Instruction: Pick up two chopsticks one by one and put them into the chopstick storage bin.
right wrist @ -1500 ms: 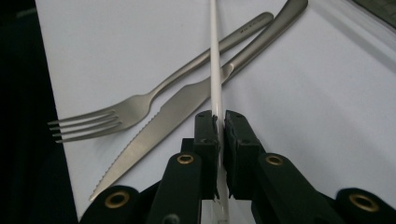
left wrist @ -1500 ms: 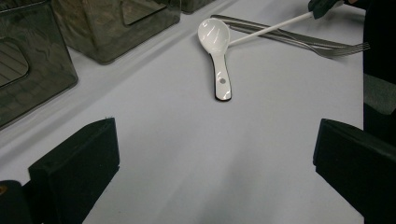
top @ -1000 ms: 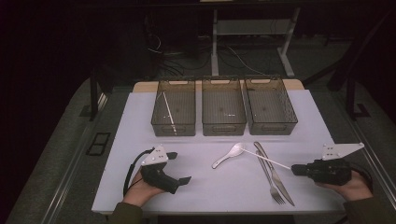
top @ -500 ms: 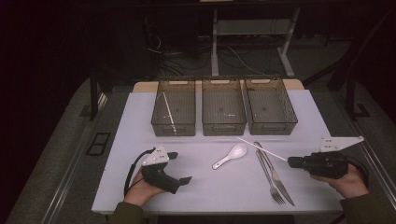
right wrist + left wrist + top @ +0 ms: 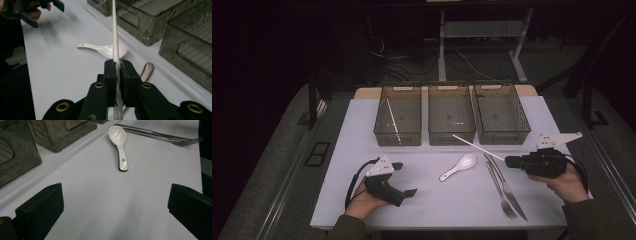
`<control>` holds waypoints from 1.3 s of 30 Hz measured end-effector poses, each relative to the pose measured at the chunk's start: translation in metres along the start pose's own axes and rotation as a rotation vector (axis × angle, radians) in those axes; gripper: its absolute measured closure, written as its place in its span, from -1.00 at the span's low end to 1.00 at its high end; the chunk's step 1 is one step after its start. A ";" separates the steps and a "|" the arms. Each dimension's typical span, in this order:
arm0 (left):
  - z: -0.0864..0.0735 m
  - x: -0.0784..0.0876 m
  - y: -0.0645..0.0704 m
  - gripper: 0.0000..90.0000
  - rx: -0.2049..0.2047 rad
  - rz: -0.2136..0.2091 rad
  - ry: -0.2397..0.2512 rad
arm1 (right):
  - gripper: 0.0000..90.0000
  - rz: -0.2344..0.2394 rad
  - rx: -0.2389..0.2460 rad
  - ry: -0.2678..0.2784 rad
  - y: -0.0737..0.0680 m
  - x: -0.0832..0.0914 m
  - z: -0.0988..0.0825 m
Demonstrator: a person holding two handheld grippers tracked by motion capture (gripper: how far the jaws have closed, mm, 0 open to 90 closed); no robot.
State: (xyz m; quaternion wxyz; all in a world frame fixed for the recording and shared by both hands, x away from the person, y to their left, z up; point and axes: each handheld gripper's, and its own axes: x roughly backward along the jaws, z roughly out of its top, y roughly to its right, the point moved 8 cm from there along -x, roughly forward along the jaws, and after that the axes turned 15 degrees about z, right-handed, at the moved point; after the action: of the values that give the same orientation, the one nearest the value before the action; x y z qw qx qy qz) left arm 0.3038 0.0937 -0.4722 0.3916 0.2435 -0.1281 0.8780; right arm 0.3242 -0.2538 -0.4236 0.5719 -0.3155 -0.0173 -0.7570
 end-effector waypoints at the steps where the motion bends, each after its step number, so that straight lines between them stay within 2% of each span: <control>1: 0.000 0.000 0.000 -1.00 0.000 0.001 0.000 | 0.87 0.003 -0.003 0.007 0.000 -0.001 0.004; 6: -0.001 0.000 0.000 -1.00 0.001 0.005 -0.007 | 0.87 -0.008 0.000 0.020 0.003 -0.009 0.019; 13: 0.000 0.000 0.001 -1.00 -0.008 -0.001 -0.002 | 0.87 -0.027 -0.017 0.022 0.006 -0.022 0.037; 20: 0.001 0.000 0.001 -1.00 0.001 0.002 0.003 | 0.87 -0.031 -0.046 0.029 0.009 -0.040 0.056; 27: 0.002 0.000 0.002 -1.00 0.011 -0.001 0.014 | 0.87 -0.054 -0.048 0.000 0.012 -0.058 0.081; 39: 0.004 0.002 0.002 -1.00 0.025 -0.004 0.025 | 0.87 -0.090 -0.055 -0.027 0.018 -0.101 0.122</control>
State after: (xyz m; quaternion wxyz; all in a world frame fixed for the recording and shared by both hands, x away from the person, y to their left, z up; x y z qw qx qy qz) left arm 0.3025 0.0923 -0.4680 0.3918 0.2378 -0.1116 0.8817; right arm 0.4105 -0.1264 -0.3815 0.5281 -0.3402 -0.0183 -0.7778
